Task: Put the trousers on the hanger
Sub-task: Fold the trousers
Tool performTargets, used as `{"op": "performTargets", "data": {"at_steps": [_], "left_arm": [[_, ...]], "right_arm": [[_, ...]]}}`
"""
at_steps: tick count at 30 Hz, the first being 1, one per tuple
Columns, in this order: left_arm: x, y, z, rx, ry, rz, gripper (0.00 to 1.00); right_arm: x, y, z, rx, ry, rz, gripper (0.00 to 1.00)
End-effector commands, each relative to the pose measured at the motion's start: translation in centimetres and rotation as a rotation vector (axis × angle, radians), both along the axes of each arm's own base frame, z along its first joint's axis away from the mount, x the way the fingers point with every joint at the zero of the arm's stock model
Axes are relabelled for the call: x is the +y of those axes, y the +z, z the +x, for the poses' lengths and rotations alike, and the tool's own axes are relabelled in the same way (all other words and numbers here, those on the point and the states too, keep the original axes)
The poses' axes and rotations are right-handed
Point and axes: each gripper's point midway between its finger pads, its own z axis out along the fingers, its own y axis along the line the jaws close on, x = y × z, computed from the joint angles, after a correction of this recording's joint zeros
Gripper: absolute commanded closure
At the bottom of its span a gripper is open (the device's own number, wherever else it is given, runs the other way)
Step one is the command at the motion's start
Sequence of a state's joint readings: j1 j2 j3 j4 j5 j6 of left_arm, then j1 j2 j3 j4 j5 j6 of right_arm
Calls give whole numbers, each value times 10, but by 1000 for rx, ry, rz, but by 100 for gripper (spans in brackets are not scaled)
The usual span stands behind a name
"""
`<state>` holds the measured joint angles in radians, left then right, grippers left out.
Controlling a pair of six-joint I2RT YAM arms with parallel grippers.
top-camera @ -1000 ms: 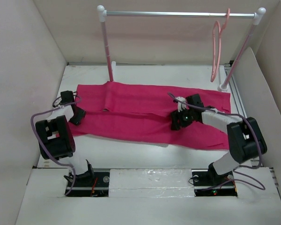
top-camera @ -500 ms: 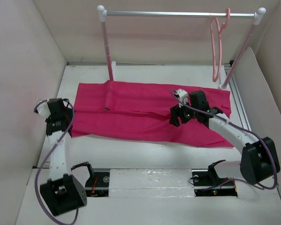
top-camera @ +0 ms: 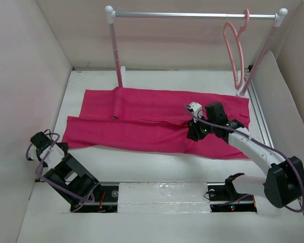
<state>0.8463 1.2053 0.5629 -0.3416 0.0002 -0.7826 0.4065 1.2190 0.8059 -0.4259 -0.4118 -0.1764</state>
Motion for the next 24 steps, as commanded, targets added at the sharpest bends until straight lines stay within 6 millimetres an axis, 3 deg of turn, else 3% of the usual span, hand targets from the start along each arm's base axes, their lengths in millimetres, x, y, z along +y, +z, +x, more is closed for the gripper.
{"op": "performTargets", "data": {"at_steps": [1, 4, 10, 14, 17, 18, 19, 22, 24], "left_arm": [[9, 7, 16, -67, -76, 58, 46], [6, 4, 22, -103, -103, 55, 41], [7, 15, 36, -155, -152, 123, 40], [6, -2, 45, -159, -159, 65, 43], [2, -12, 48, -152, -187, 24, 68], [1, -12, 49, -158, -194, 19, 90], [1, -11, 49, -159, -197, 22, 99], [1, 5, 53, -180, -233, 43, 100], [1, 31, 57, -220, -253, 76, 100]], "right_arm": [[7, -1, -12, 6, 49, 29, 58], [17, -3, -18, 16, 73, 45, 57], [29, -8, -23, 31, 83, 40, 57], [33, -9, -24, 39, 73, 59, 57], [29, -11, -25, 50, 39, 44, 58], [25, -15, -27, 59, 23, 31, 57], [21, -18, -27, 64, 4, 17, 56], [13, -27, -27, 87, -35, -8, 44], [13, -31, -28, 99, -34, -15, 41]]}}
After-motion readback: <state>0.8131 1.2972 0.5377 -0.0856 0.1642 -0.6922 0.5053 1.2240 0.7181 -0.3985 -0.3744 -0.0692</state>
